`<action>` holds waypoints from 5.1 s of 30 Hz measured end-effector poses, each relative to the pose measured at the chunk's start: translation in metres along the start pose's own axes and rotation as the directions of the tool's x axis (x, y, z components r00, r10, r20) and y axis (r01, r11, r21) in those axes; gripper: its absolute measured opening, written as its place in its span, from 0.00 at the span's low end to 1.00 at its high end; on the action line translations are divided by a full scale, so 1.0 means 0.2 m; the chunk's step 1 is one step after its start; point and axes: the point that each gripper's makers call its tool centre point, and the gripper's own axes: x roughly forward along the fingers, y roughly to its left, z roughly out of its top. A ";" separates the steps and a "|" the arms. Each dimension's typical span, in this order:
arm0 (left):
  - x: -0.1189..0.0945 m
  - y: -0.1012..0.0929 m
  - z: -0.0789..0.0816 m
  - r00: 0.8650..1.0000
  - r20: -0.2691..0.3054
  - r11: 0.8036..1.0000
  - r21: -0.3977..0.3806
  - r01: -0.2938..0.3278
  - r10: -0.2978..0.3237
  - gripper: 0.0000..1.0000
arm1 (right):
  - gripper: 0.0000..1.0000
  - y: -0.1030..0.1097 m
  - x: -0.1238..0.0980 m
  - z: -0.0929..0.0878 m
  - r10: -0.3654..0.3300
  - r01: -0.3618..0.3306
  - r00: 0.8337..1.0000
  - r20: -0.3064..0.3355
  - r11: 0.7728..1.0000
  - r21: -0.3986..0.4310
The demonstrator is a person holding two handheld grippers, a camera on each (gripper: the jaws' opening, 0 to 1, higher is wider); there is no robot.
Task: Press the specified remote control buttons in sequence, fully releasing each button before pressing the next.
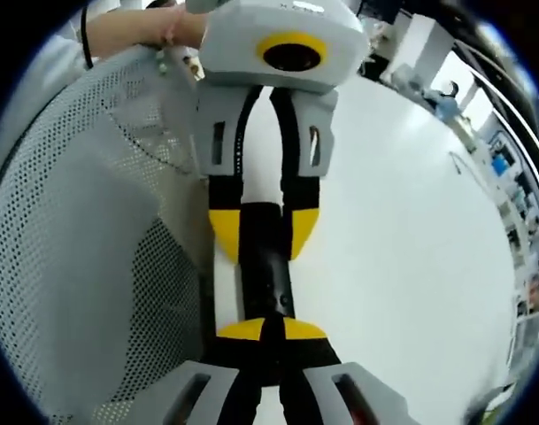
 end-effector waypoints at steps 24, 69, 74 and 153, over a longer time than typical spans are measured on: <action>0.00 0.00 0.00 1.000 0.007 1.000 -0.013 0.004 -0.004 0.25 | 0.00 0.01 0.01 0.01 0.056 -0.058 0.998 -0.019 0.995 -0.087; 0.00 0.00 0.01 1.000 -0.007 1.000 -0.008 0.000 0.000 0.25 | 0.00 0.00 -0.03 -0.05 0.038 -0.040 0.998 0.049 0.998 0.046; 0.00 0.00 0.00 1.000 0.008 1.000 -0.008 0.005 -0.005 0.25 | 0.00 0.00 -0.04 -0.07 0.034 -0.035 0.999 0.036 0.999 0.035; 0.01 0.00 0.00 1.000 -0.010 1.000 0.012 0.009 -0.009 0.24 | 0.00 0.01 0.02 0.00 -0.068 0.059 0.995 -0.078 0.992 -0.112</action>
